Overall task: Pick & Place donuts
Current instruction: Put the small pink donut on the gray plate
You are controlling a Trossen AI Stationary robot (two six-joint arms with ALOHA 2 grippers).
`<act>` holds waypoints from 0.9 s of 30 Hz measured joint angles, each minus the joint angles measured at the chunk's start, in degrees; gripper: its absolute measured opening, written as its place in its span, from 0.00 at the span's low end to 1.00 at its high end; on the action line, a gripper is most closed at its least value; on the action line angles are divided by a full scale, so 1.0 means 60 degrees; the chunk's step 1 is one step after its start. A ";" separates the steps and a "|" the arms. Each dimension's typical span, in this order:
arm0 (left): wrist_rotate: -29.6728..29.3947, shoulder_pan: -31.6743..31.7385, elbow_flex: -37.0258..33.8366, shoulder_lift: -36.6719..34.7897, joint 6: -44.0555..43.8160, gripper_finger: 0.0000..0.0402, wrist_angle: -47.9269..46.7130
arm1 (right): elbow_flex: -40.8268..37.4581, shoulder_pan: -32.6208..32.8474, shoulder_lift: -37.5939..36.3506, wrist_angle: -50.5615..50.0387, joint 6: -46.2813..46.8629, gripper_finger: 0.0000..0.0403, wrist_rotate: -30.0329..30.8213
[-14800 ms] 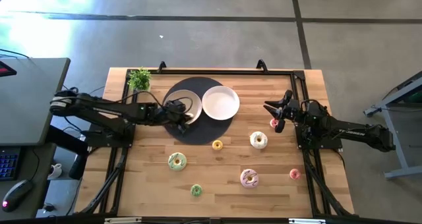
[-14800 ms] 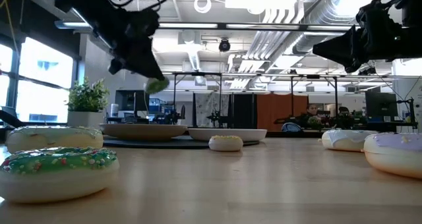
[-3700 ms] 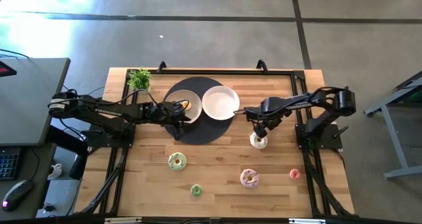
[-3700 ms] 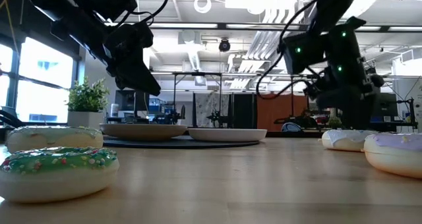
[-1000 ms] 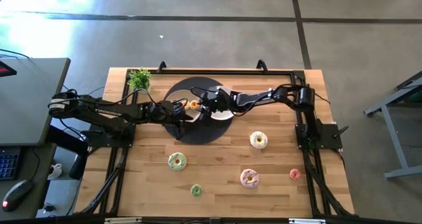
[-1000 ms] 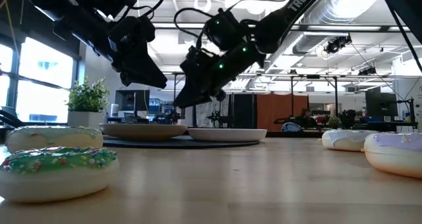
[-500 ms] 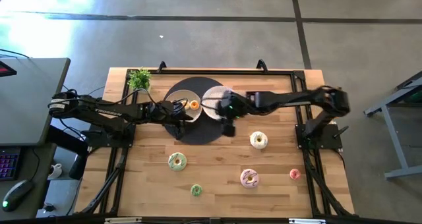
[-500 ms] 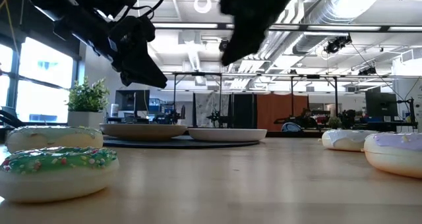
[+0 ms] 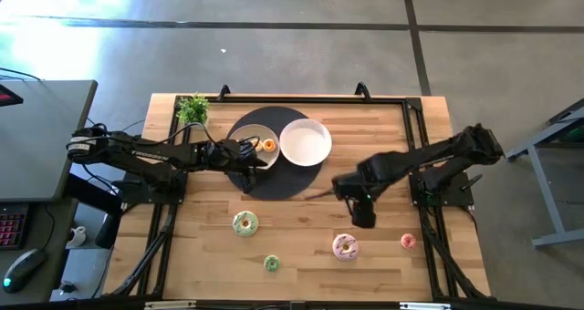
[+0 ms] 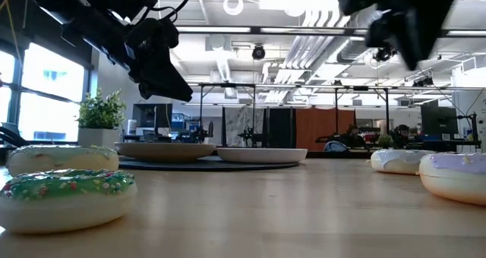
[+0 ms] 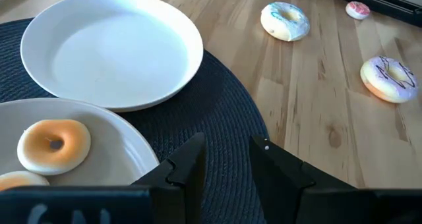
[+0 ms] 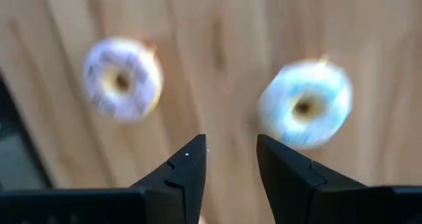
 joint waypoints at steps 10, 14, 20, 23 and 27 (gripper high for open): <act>0.0000 0.0004 0.0000 0.0000 0.0000 0.29 0.0000 | -0.1141 0.1900 -0.0064 -0.1353 0.1885 0.32 -0.1310; 0.0000 0.0003 0.0000 0.0000 0.0000 0.29 -0.0002 | -0.2261 0.2390 -0.0064 -0.1358 0.2899 0.32 -0.1901; -0.0001 0.0004 0.0000 0.0000 0.0000 0.29 0.0000 | -0.3437 0.3086 -0.0384 -0.0551 0.3034 0.32 -0.2366; 0.0000 0.0000 0.0000 0.0000 0.0000 0.29 0.0000 | -0.4098 0.3458 -0.0659 0.0066 0.3333 0.32 -0.2964; 0.0000 0.0000 0.0000 0.0000 0.0000 0.29 0.0000 | -0.4979 0.3942 -0.1001 0.1667 0.4323 0.32 -0.3353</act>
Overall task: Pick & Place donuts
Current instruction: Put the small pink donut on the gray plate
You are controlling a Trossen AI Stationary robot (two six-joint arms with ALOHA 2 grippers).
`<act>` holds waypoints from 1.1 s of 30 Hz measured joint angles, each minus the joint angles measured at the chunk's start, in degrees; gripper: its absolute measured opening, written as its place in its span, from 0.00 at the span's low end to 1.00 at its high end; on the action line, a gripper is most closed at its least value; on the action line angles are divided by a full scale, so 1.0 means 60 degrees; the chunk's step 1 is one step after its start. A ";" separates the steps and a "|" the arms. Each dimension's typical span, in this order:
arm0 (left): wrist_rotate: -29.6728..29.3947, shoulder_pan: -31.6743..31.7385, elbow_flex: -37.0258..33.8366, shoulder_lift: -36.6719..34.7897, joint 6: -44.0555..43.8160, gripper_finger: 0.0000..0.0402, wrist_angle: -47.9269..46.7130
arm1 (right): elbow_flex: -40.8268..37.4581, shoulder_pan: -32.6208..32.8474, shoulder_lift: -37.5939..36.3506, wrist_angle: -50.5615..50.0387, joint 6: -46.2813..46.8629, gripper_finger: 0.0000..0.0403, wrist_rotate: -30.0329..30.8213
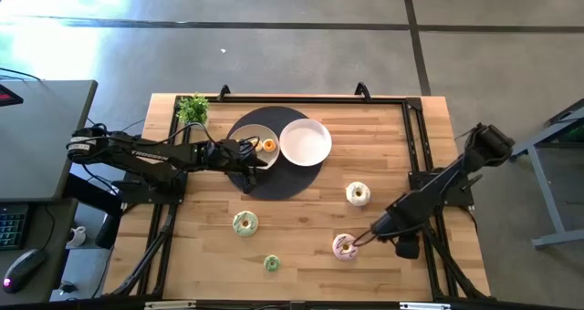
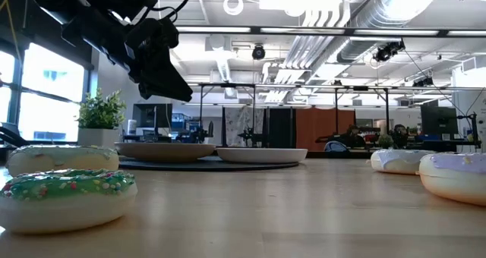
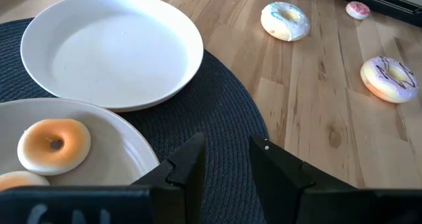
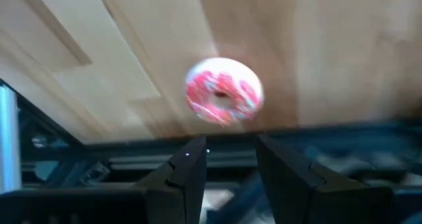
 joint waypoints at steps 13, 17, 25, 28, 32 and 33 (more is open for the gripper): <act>0.0000 0.0004 0.0000 0.0000 0.0000 0.29 0.0000 | -0.1269 0.0840 -0.0071 0.1898 0.0707 0.31 0.0517; 0.0000 0.0004 0.0000 0.0000 0.0000 0.29 0.0000 | -0.1287 0.0871 -0.0071 0.2218 0.0586 0.24 0.0763; -0.0004 0.0000 0.0000 0.0000 0.0000 0.29 0.0000 | -0.1291 0.0856 -0.0066 0.2809 0.0426 0.03 0.1082; -0.0004 0.0004 0.0000 0.0000 0.0000 0.29 0.0000 | -0.1226 0.0856 -0.0058 0.2804 0.0423 0.05 0.1063; -0.0004 0.0002 0.0000 0.0000 -0.0002 0.29 0.0000 | -0.0796 0.0845 -0.0128 0.3077 0.0341 0.01 0.1272; -0.0004 0.0001 0.0000 0.0000 -0.0003 0.29 0.0000 | -0.0653 0.0826 -0.0181 0.3080 0.0266 0.01 0.1333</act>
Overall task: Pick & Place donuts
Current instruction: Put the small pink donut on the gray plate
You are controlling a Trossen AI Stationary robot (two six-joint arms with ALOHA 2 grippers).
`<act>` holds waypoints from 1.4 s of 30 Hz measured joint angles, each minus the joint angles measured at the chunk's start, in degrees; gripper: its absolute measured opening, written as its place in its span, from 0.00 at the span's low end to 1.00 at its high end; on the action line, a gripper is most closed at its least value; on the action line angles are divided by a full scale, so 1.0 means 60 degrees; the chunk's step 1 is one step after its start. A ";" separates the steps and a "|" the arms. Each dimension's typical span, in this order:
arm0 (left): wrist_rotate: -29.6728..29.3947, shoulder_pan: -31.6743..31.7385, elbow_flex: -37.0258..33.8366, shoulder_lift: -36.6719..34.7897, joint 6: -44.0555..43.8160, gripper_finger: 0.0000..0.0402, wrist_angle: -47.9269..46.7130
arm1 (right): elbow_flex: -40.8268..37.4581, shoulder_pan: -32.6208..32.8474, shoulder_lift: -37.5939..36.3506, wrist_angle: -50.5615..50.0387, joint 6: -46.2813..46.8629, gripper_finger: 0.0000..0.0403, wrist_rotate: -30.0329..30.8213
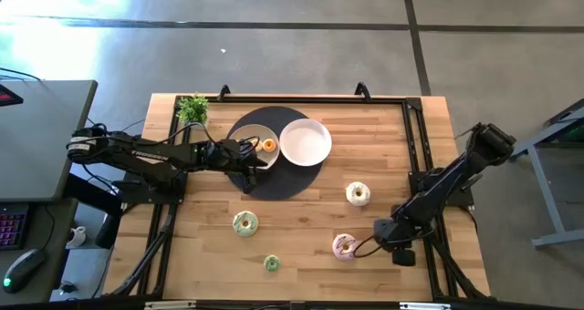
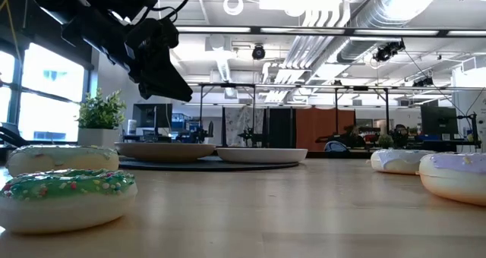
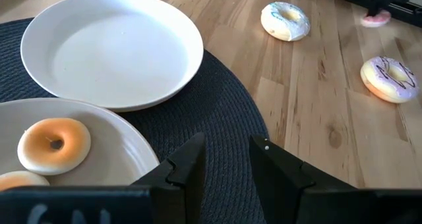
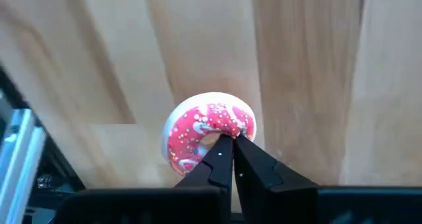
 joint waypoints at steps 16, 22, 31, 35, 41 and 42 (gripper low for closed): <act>0.0000 0.0002 0.0000 0.0000 0.0002 0.29 -0.0004 | 0.1763 -0.2089 -0.0499 0.2767 -0.4416 0.01 0.4811; 0.0000 -0.0001 0.0000 0.0000 0.0002 0.29 -0.0004 | 0.1759 -0.3414 -0.0092 0.6406 -0.7422 0.00 0.6834; -0.0001 -0.0001 0.0000 0.0000 0.0003 0.29 -0.0007 | 0.1763 -0.6251 0.1918 1.0946 -0.9025 0.00 0.6096; 0.0000 -0.0001 0.0000 0.0000 -0.0001 0.29 -0.0008 | 0.1945 -0.7292 0.2830 1.1165 -0.8545 0.00 0.6102; -0.0003 -0.0001 0.0000 0.0000 -0.0001 0.29 -0.0016 | 0.3182 -0.8122 0.4360 1.1160 -0.8343 0.00 0.4897; -0.0004 0.0000 0.0000 0.0000 -0.0001 0.29 -0.0013 | 0.3464 -0.8165 0.4620 1.1050 -0.8345 0.00 0.4705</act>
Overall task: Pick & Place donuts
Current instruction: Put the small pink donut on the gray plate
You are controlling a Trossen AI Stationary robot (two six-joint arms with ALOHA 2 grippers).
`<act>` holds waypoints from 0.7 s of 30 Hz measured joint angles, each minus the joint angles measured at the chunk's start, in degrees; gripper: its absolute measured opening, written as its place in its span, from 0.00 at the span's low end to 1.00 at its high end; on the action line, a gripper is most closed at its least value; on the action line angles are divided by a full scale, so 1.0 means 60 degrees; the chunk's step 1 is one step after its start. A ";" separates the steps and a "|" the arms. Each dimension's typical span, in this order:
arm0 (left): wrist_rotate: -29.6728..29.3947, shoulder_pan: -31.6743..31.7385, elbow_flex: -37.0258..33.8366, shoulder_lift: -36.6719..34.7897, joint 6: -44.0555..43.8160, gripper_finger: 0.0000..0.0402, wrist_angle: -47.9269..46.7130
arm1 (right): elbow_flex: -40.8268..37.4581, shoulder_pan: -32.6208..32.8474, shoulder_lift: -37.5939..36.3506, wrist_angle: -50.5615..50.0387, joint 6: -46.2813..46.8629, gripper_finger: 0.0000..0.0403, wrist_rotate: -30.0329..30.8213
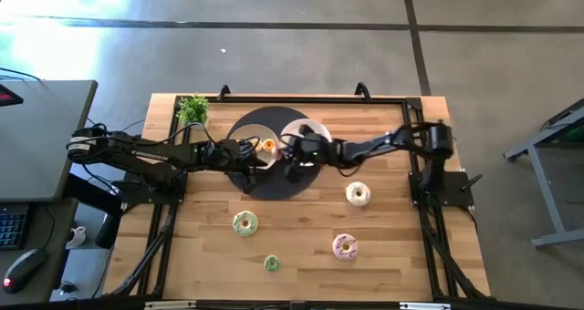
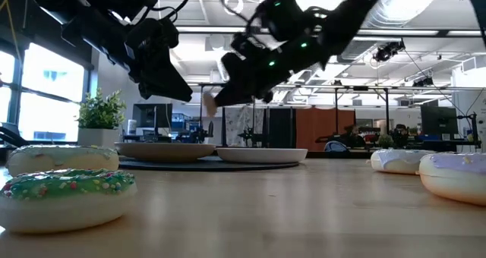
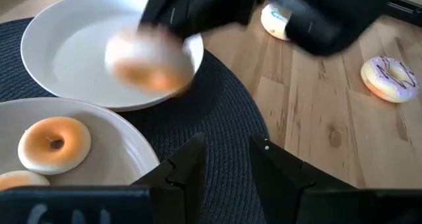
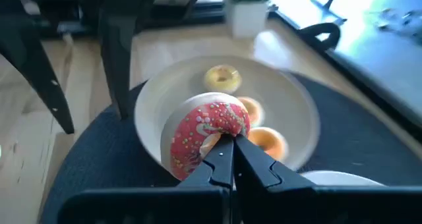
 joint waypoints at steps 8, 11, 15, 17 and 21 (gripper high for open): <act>0.0000 0.0002 0.0000 0.0000 0.0004 0.29 -0.0001 | 0.2285 -0.0041 0.1605 -0.2039 -0.0035 0.00 -0.0337; 0.0000 -0.0001 0.0000 0.0000 0.0004 0.29 0.0003 | 0.2687 -0.0129 0.1959 -0.2110 -0.0035 0.00 -0.0333; 0.0001 0.0002 0.0000 0.0000 0.0003 0.29 0.0002 | 0.2877 -0.0276 0.2094 -0.2174 -0.0033 0.00 -0.0332; 0.0000 0.0001 0.0000 0.0000 0.0004 0.29 -0.0011 | 0.2861 -0.0362 0.2094 -0.2361 0.0057 0.01 -0.0328; -0.0036 0.0001 0.0000 0.0000 0.0002 0.29 -0.0012 | 0.2844 -0.0526 0.2094 -0.2691 0.0237 0.05 -0.0345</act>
